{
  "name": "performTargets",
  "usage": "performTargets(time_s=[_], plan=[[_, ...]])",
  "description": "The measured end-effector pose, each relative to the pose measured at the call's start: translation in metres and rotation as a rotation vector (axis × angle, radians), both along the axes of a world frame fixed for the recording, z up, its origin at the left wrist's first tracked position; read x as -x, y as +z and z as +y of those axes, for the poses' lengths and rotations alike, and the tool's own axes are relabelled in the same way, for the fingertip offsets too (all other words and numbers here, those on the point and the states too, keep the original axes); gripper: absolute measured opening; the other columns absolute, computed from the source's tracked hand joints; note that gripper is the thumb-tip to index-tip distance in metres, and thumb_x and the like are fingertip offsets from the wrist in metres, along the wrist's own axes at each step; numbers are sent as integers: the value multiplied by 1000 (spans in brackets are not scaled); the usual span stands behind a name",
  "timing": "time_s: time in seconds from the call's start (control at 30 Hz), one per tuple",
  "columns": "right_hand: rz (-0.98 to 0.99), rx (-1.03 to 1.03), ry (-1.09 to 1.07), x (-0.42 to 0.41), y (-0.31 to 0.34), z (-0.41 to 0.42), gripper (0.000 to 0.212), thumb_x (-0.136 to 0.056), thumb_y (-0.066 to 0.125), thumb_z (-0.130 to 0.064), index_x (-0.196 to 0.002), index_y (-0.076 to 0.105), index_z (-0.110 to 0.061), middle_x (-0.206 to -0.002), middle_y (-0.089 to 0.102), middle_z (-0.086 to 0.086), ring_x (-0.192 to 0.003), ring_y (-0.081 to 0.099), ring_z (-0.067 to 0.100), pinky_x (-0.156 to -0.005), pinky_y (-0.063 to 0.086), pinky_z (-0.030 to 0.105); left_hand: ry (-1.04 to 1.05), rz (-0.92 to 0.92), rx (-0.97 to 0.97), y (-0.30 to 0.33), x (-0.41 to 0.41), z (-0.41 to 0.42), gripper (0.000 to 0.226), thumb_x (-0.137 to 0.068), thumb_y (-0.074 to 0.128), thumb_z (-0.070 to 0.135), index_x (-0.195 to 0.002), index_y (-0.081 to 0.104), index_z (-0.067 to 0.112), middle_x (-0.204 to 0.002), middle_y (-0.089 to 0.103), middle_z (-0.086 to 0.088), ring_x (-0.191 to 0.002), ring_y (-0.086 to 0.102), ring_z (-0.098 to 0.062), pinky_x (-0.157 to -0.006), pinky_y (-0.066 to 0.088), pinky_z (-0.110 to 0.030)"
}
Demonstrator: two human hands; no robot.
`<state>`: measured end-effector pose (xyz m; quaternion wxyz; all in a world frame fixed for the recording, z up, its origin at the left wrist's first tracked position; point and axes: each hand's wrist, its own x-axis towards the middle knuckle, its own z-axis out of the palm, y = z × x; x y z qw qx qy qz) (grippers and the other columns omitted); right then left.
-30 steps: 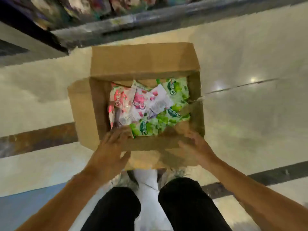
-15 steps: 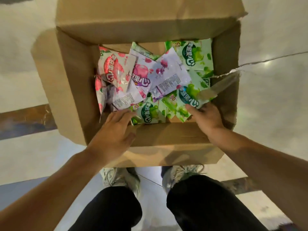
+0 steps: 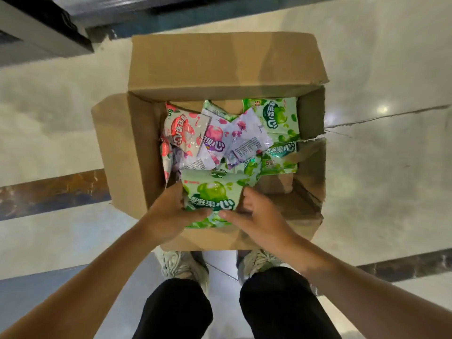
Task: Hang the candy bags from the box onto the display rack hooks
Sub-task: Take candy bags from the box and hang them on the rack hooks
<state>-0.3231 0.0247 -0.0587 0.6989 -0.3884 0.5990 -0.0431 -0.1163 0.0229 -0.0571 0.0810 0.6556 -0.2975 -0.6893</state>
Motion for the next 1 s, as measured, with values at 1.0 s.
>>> performTargets(time_s=[1.0], plan=[[433, 332, -310, 10, -59, -2, 13, -96, 65, -19, -92, 53, -16, -73, 61, -4, -69, 62, 13, -66, 52, 31, 189, -221, 143, 11, -1, 17, 32, -84, 77, 13, -97, 62, 38, -82, 70, 34, -83, 67, 13, -62, 52, -7]])
